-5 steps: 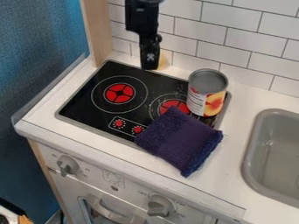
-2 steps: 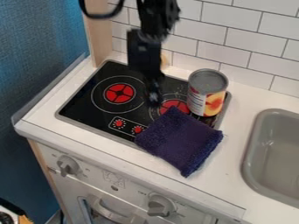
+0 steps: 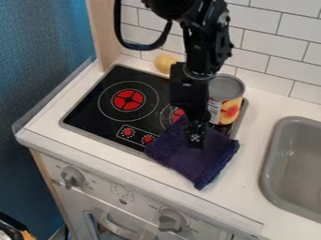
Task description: Move the blue towel in the upper left of burner
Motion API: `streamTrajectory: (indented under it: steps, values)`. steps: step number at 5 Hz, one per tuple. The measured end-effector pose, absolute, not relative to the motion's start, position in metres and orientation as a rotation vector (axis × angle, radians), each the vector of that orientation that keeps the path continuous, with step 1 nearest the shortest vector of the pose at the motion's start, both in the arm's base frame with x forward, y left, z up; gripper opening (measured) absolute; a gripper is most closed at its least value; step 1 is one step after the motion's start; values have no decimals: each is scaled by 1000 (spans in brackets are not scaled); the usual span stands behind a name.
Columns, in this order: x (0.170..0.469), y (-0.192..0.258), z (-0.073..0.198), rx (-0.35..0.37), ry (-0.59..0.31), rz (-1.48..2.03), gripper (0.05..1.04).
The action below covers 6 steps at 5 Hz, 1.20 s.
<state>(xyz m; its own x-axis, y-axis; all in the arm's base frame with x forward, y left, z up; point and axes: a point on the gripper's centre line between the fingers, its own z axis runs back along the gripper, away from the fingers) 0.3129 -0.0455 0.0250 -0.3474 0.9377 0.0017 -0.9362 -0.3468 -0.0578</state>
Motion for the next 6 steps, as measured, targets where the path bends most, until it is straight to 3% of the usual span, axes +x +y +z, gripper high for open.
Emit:
streamTrajectory:
  steps: [3, 6]
  values:
    - [311, -32, -8, 45, -33, 1990, 1001]
    - [338, 12, -11, 77, -103, 2126, 1000]
